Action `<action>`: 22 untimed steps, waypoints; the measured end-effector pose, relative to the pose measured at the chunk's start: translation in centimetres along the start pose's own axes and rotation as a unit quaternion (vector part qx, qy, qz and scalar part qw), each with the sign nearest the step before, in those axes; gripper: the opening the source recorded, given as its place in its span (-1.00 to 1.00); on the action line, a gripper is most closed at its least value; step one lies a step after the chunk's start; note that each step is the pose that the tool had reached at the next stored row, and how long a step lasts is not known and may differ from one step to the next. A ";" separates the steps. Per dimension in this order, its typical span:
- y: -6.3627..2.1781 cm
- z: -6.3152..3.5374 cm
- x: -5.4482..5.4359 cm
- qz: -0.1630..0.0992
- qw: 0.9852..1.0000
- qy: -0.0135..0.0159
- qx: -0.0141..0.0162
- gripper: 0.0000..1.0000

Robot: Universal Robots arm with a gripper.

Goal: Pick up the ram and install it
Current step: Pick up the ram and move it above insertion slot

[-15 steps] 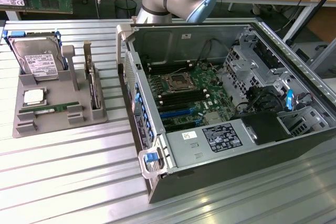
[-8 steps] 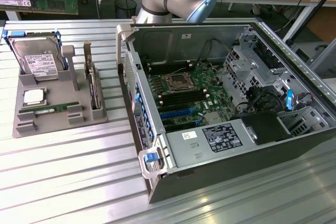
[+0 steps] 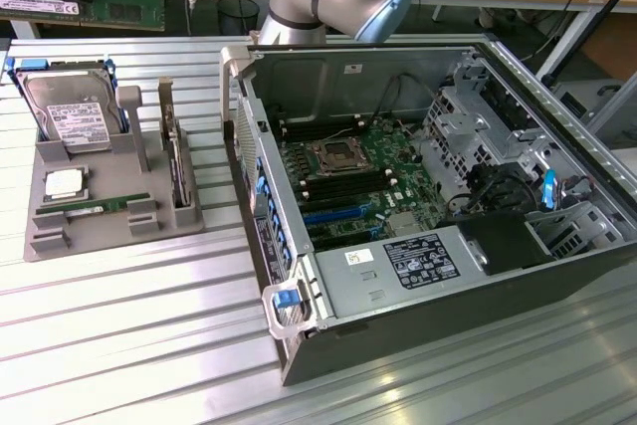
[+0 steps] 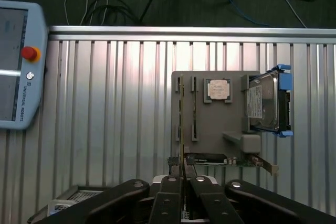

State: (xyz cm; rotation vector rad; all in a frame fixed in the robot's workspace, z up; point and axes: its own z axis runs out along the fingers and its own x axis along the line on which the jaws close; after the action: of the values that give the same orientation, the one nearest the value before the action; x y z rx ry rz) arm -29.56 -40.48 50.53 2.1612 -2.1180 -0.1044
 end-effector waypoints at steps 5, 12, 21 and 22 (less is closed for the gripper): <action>-0.57 0.00 0.0 0.000 1.000 0.000 -0.003 -0.75; -1.43 -0.01 0.0 0.000 1.000 0.000 -0.008 -0.75; -3.03 -0.06 0.1 -0.001 1.000 0.000 -0.016 -0.75; -3.23 -0.07 0.1 -0.001 1.000 0.000 -0.017 -0.75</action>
State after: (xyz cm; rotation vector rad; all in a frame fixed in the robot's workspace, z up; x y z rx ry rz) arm -26.35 -40.48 50.18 2.1436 -2.0994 -0.1405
